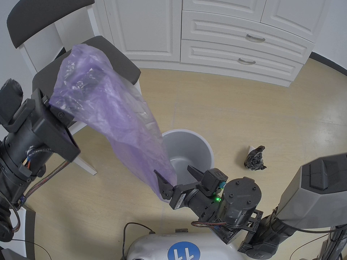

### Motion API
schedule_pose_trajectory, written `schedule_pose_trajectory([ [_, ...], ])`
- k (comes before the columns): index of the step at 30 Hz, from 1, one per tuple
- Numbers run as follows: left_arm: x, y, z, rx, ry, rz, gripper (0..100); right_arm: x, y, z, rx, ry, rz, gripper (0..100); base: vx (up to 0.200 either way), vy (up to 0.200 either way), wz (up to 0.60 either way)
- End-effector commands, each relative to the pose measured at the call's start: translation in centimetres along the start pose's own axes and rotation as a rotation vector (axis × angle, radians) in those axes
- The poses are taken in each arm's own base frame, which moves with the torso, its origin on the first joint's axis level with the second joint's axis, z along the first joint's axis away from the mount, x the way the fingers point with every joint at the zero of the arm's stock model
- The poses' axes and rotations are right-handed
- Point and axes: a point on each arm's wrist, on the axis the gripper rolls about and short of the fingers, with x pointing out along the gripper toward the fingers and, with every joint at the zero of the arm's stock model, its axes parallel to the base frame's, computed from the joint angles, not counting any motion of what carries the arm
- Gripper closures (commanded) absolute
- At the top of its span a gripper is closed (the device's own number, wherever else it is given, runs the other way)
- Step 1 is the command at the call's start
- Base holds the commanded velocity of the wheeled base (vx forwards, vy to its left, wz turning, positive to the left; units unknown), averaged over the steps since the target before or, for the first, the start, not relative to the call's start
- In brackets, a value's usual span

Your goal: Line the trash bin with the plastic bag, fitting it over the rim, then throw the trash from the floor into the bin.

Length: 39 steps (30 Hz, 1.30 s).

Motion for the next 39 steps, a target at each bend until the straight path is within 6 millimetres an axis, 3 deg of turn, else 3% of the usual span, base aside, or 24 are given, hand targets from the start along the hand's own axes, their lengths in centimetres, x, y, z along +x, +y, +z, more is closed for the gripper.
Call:
schedule_pose_trajectory([
  [1, -0.3, -0.4, 0.6, -0.007, -0.022, -0.018, 100, 0.2, 0.0, -0.6, 0.001, 0.000, 0.004, 0, 0.000, 0.000, 0.00],
  [5, -0.3, -0.4, 1.1, -0.006, -0.045, -0.014, 100, 0.5, -0.3, -1.6, -0.005, 0.023, -0.005, 0, 0.000, 0.000, 0.00],
  [25, -0.9, -0.5, 3.5, -0.017, -0.172, 0.004, 100, 0.9, -0.1, -2.7, 0.047, 0.041, -0.001, 0, 0.000, 0.000, 0.00],
  [33, -0.9, -0.6, 3.5, -0.019, -0.172, 0.001, 100, 1.2, -0.1, -3.0, 0.077, 0.038, -0.002, 0, 0.000, 0.000, 0.00],
  [39, -0.8, -0.9, 3.4, -0.030, -0.168, -0.014, 100, 2.6, 0.3, -3.6, 0.148, 0.004, -0.016, 0, 0.000, 0.000, 0.00],
])
